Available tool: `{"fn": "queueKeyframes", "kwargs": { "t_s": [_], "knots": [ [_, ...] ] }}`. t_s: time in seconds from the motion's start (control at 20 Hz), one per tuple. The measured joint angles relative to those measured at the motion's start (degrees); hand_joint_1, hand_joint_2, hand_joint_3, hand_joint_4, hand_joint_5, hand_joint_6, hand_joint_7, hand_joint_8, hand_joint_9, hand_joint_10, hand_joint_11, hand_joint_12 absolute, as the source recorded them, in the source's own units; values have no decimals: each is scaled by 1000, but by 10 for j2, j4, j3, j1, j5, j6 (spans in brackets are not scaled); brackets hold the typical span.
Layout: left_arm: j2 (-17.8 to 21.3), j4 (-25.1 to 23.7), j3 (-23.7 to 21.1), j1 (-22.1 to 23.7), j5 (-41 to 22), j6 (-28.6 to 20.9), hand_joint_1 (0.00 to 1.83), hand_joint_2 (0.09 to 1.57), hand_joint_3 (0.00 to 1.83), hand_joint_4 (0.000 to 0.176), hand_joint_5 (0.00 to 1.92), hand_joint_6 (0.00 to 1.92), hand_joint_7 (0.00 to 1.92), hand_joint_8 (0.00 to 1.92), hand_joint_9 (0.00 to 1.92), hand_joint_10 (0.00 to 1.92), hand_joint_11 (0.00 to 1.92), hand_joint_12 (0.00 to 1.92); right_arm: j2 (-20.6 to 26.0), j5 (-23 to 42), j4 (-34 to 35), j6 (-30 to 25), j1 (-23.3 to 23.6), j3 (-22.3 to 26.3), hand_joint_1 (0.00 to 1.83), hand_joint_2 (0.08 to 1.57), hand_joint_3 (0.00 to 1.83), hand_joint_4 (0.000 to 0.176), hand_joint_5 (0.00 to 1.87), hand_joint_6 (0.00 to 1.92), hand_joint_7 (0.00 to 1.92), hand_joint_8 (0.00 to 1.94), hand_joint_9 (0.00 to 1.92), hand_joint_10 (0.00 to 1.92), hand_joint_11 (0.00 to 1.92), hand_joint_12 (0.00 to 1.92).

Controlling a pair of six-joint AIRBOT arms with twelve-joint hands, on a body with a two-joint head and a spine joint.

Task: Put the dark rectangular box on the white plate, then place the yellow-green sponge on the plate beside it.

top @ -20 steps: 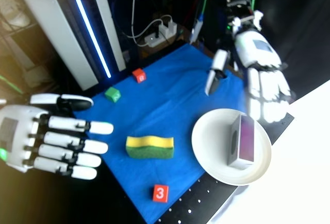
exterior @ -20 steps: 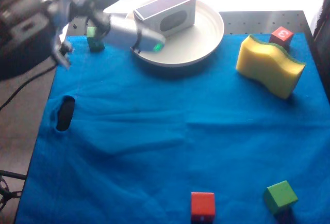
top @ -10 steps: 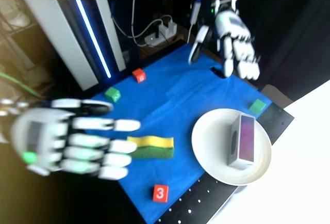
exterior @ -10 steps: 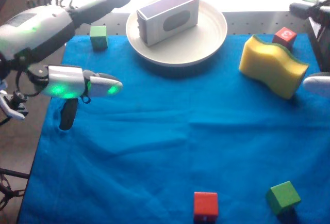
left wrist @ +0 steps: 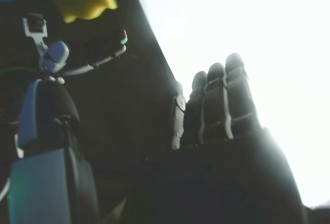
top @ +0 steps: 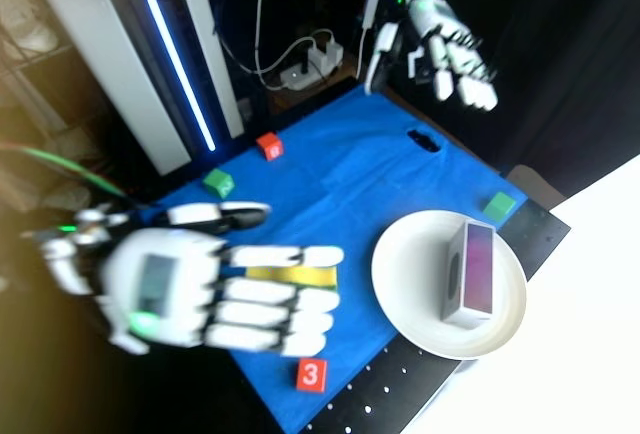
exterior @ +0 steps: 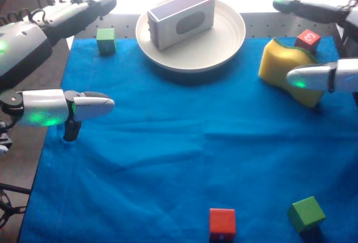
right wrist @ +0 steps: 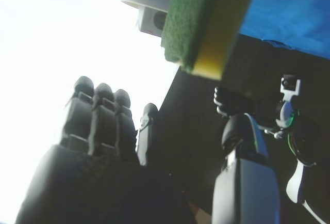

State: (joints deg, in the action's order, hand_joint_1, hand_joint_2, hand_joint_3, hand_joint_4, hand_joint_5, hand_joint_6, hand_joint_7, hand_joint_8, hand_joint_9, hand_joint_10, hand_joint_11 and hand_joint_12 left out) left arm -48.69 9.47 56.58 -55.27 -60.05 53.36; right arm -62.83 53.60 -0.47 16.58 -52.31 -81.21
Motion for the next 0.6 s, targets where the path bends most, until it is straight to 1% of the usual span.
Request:
{"fn": "queueKeyframes", "kwargs": {
  "t_s": [0.05,0.1,0.15,0.2,0.25,0.3,0.35,0.4,0.45,0.5,0.55,0.6],
  "knots": [
    [0,-1,-2,0,1,0,734,942,0,145,52,0,7,2,0,0,29,16,-4,-11,-5,0,5,-5,802,905,0,136,334,4,385,13,418,18,30,1057],
    [0,-2,-3,-1,1,0,728,943,1,140,74,8,21,6,0,0,50,28,-8,-23,-11,0,14,-12,818,909,0,97,428,2,586,20,621,62,213,1145],
    [0,-6,-3,-1,0,0,712,938,0,143,74,7,22,6,0,0,57,32,-9,-31,-11,0,20,-18,823,917,1,56,493,7,757,71,807,165,385,1352],
    [0,-3,-6,-2,-3,0,715,939,0,145,74,6,17,3,0,0,58,33,-10,-43,-12,0,28,-26,808,912,1,50,549,2,858,64,798,481,474,1508],
    [0,-4,-6,-2,-2,0,722,940,0,141,70,4,14,1,0,0,56,33,-10,-47,-15,0,33,-29,828,906,0,48,620,4,978,180,716,976,488,1707],
    [0,-3,-7,-6,-5,0,725,935,0,139,73,4,15,2,0,0,49,31,-12,-51,-18,0,36,-32,886,913,0,5,668,2,824,896,702,1477,625,1878],
    [0,-2,-7,-7,-6,0,726,935,0,126,58,0,2,0,0,0,41,29,-13,-52,-18,0,36,-32,933,900,0,0,732,10,757,1512,751,1832,809,1912],
    [0,0,-10,-8,-8,0,727,931,0,121,51,2,3,1,0,0,41,31,-17,-62,-27,0,36,-32,972,879,0,0,833,26,814,1924,992,1917,1111,1921],
    [0,0,-10,-8,-9,0,727,931,0,121,51,2,3,1,0,0,41,31,-18,-62,-27,0,36,-32,972,879,0,0,833,26,814,1924,992,1917,1111,1921],
    [0,0,-10,-10,-12,0,720,932,0,123,56,4,6,2,0,0,51,36,-18,-62,-28,0,36,-32,952,873,0,0,852,24,684,1907,801,1920,932,1921],
    [0,0,-14,-14,-17,0,713,934,0,111,56,4,12,5,0,0,55,39,-18,-62,-27,0,36,-32,931,868,0,0,858,20,636,1858,730,1921,841,1921],
    [0,2,-16,-15,-18,-1,697,941,2,102,59,4,24,8,4,1,75,49,-18,-62,-24,1,36,-32,917,867,0,0,873,21,706,1924,854,1921,964,1921]
  ]
}}
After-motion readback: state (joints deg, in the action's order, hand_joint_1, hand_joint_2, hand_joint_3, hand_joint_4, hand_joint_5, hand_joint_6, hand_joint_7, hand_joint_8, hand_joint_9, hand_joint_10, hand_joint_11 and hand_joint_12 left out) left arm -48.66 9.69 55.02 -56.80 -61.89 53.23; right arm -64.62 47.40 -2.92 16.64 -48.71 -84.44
